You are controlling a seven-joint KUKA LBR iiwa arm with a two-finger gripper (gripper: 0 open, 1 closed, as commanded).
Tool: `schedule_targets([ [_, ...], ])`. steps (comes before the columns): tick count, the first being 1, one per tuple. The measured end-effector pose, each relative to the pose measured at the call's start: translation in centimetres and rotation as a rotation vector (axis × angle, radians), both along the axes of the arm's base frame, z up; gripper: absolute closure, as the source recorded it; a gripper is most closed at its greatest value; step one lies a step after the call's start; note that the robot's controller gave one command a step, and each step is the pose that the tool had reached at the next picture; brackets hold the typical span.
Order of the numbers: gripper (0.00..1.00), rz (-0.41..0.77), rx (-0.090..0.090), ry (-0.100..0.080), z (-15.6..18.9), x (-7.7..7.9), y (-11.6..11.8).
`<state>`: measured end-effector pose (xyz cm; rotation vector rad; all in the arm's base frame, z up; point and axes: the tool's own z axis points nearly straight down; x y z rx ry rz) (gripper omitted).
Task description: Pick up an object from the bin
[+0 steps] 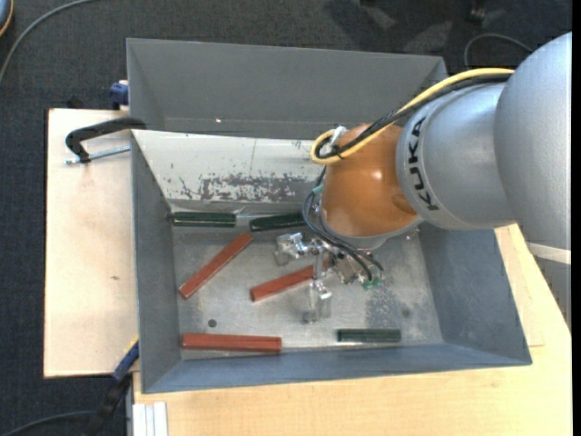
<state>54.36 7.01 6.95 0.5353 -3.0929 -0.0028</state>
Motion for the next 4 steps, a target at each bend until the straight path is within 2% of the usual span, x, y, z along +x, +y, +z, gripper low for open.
schedule_targets([
  [1, 0.00, 0.000, 0.000, -0.003, 0.1, 0.1, 0.1],
  [2, 1.00, 0.000, 0.000, -0.004, 0.1, 0.1, 0.1],
  [4, 1.00, 0.000, 0.001, -0.008, 1.8, 0.3, 0.3],
])
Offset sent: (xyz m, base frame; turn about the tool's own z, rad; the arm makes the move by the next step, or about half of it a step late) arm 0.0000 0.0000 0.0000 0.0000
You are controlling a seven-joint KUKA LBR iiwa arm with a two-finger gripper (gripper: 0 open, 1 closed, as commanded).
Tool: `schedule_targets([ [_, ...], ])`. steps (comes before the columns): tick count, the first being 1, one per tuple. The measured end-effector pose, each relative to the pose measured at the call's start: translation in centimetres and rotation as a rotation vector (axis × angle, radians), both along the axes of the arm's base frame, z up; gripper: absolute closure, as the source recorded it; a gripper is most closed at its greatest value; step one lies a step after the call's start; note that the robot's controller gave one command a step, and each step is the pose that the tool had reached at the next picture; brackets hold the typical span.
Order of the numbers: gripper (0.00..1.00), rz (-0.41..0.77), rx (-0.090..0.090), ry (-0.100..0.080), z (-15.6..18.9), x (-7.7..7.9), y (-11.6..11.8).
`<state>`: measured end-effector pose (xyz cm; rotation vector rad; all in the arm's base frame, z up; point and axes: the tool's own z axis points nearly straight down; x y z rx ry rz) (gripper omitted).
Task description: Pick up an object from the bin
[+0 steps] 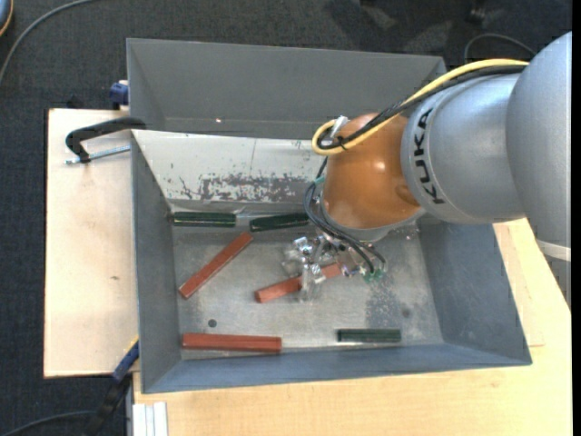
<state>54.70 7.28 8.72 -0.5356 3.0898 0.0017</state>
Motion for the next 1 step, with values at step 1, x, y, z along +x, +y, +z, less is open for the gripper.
schedule_targets([
  [1, 1.00, 0.001, 0.000, -0.004, 4.43, 0.19, 0.13],
])
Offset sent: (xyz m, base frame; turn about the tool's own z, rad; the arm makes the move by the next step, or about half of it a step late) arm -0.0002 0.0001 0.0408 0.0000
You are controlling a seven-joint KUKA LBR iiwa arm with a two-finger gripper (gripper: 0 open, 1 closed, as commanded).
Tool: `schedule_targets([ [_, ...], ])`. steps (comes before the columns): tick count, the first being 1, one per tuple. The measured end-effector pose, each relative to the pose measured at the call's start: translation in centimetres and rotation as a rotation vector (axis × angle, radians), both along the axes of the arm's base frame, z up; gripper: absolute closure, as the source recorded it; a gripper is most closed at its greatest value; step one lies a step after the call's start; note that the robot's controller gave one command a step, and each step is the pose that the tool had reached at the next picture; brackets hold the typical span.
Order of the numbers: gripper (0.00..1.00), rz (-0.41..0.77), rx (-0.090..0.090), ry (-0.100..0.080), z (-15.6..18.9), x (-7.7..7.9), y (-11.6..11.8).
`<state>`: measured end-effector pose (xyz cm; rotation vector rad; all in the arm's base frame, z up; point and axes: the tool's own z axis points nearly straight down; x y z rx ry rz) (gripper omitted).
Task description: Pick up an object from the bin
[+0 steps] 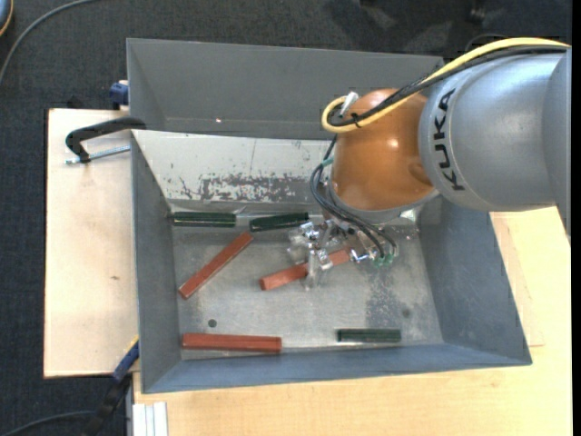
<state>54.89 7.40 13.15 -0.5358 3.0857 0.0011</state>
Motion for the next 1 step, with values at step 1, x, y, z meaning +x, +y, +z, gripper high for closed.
schedule_targets([
  [1, 1.00, 0.000, 0.000, -0.004, 6.59, 0.26, 0.12],
])
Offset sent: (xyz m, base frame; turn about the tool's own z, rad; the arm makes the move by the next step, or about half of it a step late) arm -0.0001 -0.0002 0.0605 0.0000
